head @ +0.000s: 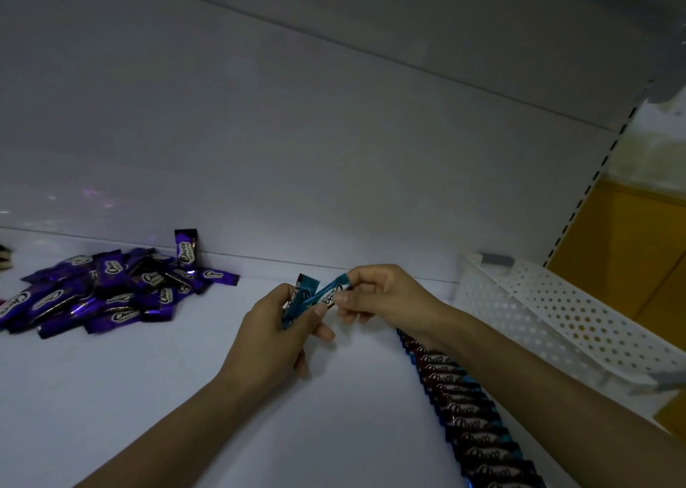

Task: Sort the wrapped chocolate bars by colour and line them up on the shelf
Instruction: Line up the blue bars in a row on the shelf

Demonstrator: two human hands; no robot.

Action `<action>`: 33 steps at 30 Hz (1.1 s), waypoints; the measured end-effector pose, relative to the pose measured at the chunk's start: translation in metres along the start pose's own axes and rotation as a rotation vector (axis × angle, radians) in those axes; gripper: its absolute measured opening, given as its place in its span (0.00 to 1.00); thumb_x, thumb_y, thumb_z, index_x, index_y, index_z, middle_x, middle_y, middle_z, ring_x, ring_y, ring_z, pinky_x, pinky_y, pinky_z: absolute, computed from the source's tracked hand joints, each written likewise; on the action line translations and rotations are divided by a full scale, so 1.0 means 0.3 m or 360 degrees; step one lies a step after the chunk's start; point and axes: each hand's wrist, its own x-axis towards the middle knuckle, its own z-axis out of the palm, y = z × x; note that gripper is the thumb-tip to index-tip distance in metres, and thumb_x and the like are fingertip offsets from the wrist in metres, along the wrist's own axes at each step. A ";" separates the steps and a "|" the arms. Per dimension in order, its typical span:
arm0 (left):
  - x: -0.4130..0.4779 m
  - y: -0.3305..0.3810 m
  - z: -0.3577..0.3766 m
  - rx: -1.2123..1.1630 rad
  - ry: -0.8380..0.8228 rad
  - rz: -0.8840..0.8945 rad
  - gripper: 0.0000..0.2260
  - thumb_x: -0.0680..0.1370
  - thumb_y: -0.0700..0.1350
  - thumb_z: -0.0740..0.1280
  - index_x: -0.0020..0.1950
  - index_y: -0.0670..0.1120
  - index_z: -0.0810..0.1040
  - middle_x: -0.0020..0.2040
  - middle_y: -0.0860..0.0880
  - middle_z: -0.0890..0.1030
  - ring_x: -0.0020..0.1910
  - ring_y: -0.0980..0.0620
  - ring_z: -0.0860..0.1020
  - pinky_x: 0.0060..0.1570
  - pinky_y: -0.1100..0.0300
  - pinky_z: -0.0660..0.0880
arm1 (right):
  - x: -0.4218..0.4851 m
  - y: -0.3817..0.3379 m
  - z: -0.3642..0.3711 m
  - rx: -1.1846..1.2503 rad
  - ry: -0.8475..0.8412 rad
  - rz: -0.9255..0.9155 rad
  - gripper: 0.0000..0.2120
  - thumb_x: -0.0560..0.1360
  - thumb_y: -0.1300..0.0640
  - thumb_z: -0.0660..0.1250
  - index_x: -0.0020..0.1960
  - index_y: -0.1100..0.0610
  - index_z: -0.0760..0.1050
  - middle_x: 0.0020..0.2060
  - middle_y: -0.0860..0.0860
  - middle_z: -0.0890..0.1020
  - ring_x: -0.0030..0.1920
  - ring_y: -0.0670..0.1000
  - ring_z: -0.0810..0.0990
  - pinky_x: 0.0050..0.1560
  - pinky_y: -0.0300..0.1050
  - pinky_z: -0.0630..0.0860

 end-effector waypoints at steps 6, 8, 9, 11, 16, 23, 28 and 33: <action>-0.004 0.002 0.006 0.0024 0.0006 -0.0053 0.06 0.81 0.49 0.60 0.49 0.47 0.73 0.36 0.52 0.84 0.20 0.56 0.71 0.23 0.66 0.69 | 0.035 0.009 -0.073 -0.0242 0.0359 0.0086 0.06 0.70 0.63 0.72 0.40 0.56 0.76 0.34 0.49 0.82 0.37 0.47 0.81 0.36 0.35 0.76; -0.005 0.003 0.007 0.0008 0.0018 -0.0086 0.09 0.82 0.49 0.58 0.48 0.46 0.72 0.36 0.51 0.84 0.20 0.56 0.70 0.23 0.66 0.68 | 0.051 0.021 -0.122 -0.0561 0.0501 0.0137 0.07 0.69 0.62 0.72 0.38 0.55 0.74 0.37 0.52 0.82 0.38 0.49 0.79 0.38 0.40 0.75; -0.006 0.004 0.007 0.0017 0.0011 -0.0091 0.09 0.82 0.49 0.58 0.48 0.46 0.72 0.36 0.52 0.84 0.20 0.56 0.70 0.23 0.66 0.68 | 0.059 0.033 -0.140 -0.0661 0.0520 0.0156 0.06 0.69 0.62 0.71 0.38 0.55 0.75 0.39 0.54 0.82 0.39 0.50 0.79 0.39 0.42 0.75; -0.009 0.007 0.009 0.0057 -0.0011 -0.0088 0.09 0.82 0.50 0.58 0.49 0.45 0.72 0.36 0.53 0.84 0.20 0.56 0.70 0.23 0.66 0.68 | 0.069 0.059 -0.164 -0.0696 0.0533 0.0184 0.03 0.70 0.62 0.70 0.40 0.55 0.77 0.37 0.52 0.81 0.37 0.48 0.78 0.38 0.39 0.73; -0.010 0.006 0.009 0.0073 0.0005 -0.0069 0.09 0.82 0.50 0.58 0.48 0.46 0.72 0.36 0.53 0.83 0.21 0.56 0.69 0.23 0.66 0.67 | 0.085 0.096 -0.174 -0.0931 0.0303 0.0262 0.07 0.75 0.59 0.67 0.51 0.54 0.82 0.40 0.45 0.81 0.37 0.42 0.77 0.34 0.33 0.70; -0.013 0.014 0.013 -0.0007 0.0071 -0.0142 0.07 0.83 0.50 0.56 0.48 0.50 0.70 0.36 0.53 0.83 0.22 0.58 0.69 0.24 0.67 0.68 | 0.108 0.125 -0.132 -0.1114 0.0251 0.0151 0.08 0.73 0.59 0.71 0.52 0.56 0.83 0.49 0.51 0.83 0.46 0.47 0.80 0.50 0.39 0.76; -0.016 0.020 0.015 -0.0020 0.0067 -0.0153 0.09 0.83 0.51 0.55 0.49 0.49 0.71 0.35 0.54 0.82 0.22 0.57 0.69 0.24 0.67 0.68 | 0.127 0.114 -0.136 -0.1043 0.0211 0.0150 0.08 0.74 0.59 0.70 0.53 0.55 0.82 0.49 0.51 0.84 0.48 0.48 0.80 0.54 0.45 0.77; -0.016 0.023 0.015 -0.0003 0.0062 -0.0130 0.09 0.83 0.51 0.55 0.49 0.48 0.71 0.35 0.55 0.83 0.22 0.57 0.69 0.24 0.67 0.69 | 0.122 0.140 -0.121 -0.1286 0.0174 0.0168 0.07 0.74 0.55 0.71 0.51 0.52 0.83 0.49 0.48 0.84 0.50 0.48 0.79 0.63 0.50 0.70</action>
